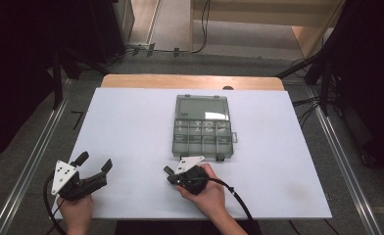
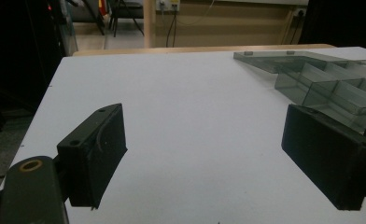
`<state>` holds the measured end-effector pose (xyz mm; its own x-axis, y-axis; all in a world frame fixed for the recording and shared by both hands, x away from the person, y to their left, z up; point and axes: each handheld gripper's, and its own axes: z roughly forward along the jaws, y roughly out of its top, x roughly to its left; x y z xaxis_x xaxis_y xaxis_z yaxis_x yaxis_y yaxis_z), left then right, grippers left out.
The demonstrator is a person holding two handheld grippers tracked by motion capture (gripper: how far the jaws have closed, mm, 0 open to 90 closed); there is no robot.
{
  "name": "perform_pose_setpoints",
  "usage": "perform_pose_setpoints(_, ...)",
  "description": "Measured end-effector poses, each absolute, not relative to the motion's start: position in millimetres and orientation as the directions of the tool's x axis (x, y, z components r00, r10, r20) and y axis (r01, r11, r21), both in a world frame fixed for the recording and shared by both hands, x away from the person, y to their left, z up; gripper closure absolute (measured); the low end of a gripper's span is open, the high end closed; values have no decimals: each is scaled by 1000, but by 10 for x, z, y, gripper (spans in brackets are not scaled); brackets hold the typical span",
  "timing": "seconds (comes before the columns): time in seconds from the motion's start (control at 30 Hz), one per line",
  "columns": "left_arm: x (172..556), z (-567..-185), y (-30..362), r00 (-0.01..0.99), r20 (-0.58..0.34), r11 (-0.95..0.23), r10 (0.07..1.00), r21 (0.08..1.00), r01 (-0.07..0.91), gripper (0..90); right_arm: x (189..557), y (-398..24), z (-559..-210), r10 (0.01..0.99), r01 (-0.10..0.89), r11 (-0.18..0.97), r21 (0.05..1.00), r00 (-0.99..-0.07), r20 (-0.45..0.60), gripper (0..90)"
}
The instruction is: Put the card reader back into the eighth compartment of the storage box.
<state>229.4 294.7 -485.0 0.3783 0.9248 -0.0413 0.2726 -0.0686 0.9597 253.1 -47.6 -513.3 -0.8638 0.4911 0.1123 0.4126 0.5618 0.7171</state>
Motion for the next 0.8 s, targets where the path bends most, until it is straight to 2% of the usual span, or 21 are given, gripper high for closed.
perform_pose_setpoints(0.43, 2296, -4850, 2946, 379, -43, -66, 925, 960, 271, 142, 2535, -745, -5141, 536, 438, 548, 712, -838, 103, 876)
perform_pose_setpoints(0.6, 2293, -4848, 2945, 379, -40, -71, 925, 959, 274, 142, 2526, -813, -5071, 519, 420, 531, 736, -848, 109, 874)
perform_pose_setpoints(0.63, 2295, -4849, 2942, 378, -39, -71, 925, 960, 272, 142, 2543, -836, -5012, 510, 406, 522, 750, -853, 106, 772)
perform_pose_setpoints(0.8, 2294, -4848, 2945, 379, -41, -70, 925, 959, 273, 142, 2624, -822, -4895, 524, 401, 528, 749, -848, 84, 639)
